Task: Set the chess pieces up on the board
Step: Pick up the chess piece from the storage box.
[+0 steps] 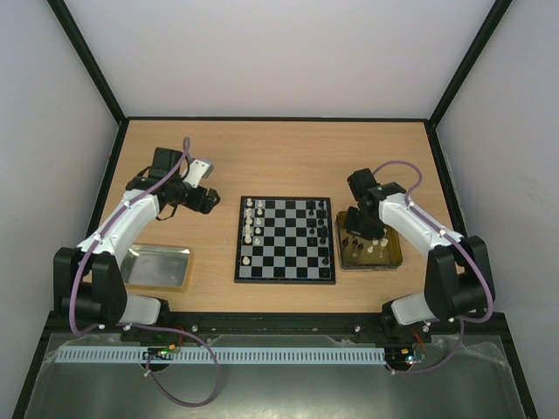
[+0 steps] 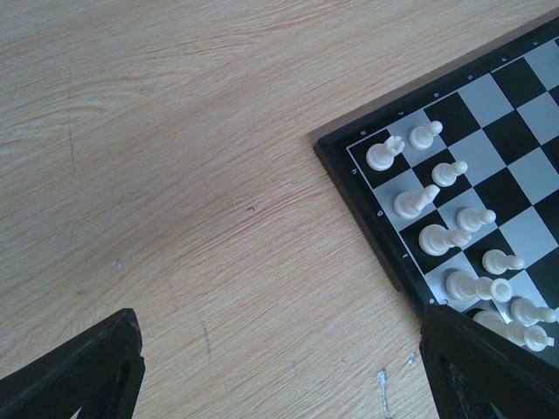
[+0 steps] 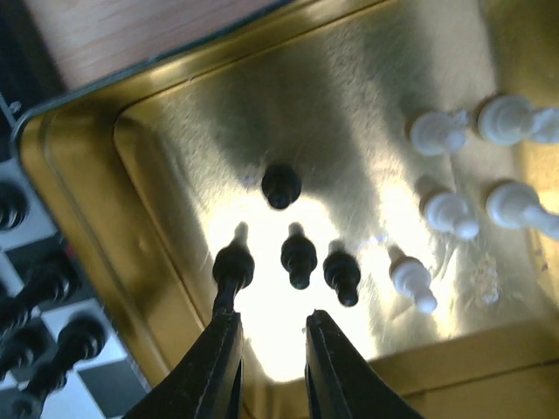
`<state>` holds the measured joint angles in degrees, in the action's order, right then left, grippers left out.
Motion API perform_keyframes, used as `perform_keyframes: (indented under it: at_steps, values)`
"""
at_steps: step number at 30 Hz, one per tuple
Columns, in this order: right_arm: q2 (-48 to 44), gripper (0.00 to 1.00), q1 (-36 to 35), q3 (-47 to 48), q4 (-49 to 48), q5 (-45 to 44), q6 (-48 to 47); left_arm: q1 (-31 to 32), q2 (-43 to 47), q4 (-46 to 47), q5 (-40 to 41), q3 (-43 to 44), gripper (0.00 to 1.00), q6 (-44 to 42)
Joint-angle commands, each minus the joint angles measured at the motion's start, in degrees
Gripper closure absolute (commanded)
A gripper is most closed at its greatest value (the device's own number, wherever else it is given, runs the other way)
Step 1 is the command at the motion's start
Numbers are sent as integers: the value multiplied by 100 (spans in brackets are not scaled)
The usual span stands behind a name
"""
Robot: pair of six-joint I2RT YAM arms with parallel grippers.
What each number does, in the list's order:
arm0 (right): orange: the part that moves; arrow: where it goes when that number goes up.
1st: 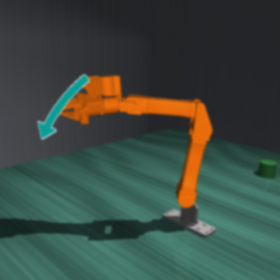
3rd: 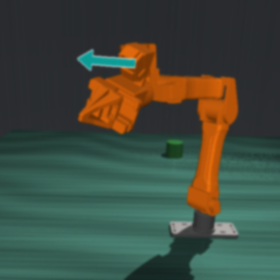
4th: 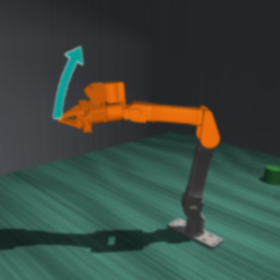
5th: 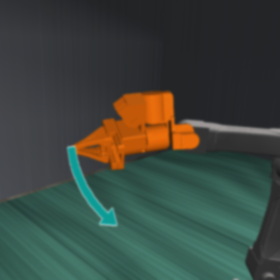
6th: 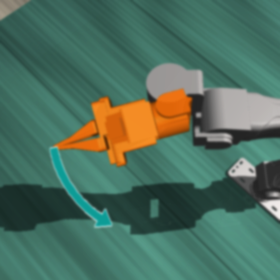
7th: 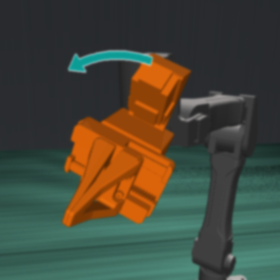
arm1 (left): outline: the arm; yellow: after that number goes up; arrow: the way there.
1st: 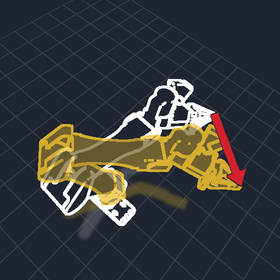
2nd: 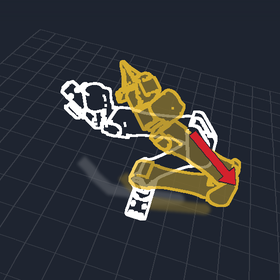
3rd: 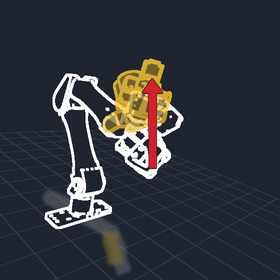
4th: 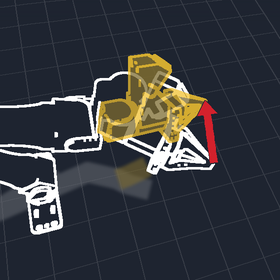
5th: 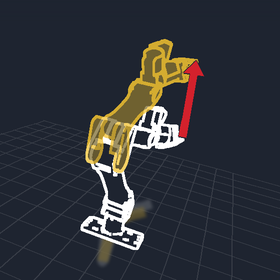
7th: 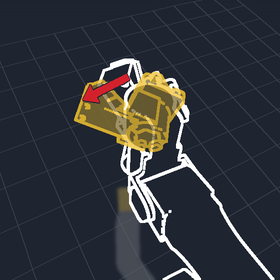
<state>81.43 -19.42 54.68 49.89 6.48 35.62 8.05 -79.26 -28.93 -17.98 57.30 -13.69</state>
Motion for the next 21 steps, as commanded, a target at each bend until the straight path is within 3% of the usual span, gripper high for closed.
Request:
perform_keyframes:
  at_steps: [1, 21]
  values:
    - [233, 80, 251, 77, -358, 56, -238, -23, -61, 67, -6, -32, 14, -37]
    - [825, 81, 425, 211, -850, 60, -211, -23, -135, 96, -74, -52, 13, -46]
